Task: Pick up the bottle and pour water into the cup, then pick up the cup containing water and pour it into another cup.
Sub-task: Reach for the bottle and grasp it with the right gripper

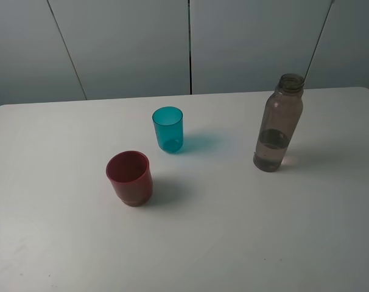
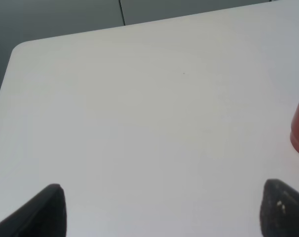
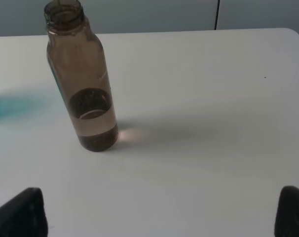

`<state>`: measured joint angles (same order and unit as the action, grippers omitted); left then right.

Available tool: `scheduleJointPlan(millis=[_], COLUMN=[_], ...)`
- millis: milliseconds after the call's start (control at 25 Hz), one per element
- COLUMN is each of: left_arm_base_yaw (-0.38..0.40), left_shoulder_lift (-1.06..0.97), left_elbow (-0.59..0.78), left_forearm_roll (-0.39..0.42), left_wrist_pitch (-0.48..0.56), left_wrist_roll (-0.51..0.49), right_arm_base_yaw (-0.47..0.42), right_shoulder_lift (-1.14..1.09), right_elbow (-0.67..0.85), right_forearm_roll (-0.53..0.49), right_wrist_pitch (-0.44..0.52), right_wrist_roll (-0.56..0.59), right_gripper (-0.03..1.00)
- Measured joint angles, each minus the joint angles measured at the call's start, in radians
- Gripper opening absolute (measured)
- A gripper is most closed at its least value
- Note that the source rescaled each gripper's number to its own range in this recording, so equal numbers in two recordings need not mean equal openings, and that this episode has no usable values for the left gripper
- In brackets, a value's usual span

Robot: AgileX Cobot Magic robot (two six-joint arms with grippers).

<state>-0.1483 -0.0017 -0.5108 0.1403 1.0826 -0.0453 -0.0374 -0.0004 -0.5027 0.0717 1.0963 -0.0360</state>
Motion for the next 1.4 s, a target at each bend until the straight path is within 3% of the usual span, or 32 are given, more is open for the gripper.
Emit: scheduleJointPlan(millis=[1400], left_arm_base_yaw=[0.000], left_shoulder_lift=[0.000], left_elbow=[0.000], left_forearm_roll=[0.000], left_wrist_pitch=[0.000], left_wrist_roll=[0.000], right_arm_base_yaw=[0.000], right_shoulder_lift=[0.000], right_elbow=[0.000], right_forearm_roll=[0.000], right_wrist_pitch=[0.000], right_wrist_roll=[0.000], right_gripper=[1.00])
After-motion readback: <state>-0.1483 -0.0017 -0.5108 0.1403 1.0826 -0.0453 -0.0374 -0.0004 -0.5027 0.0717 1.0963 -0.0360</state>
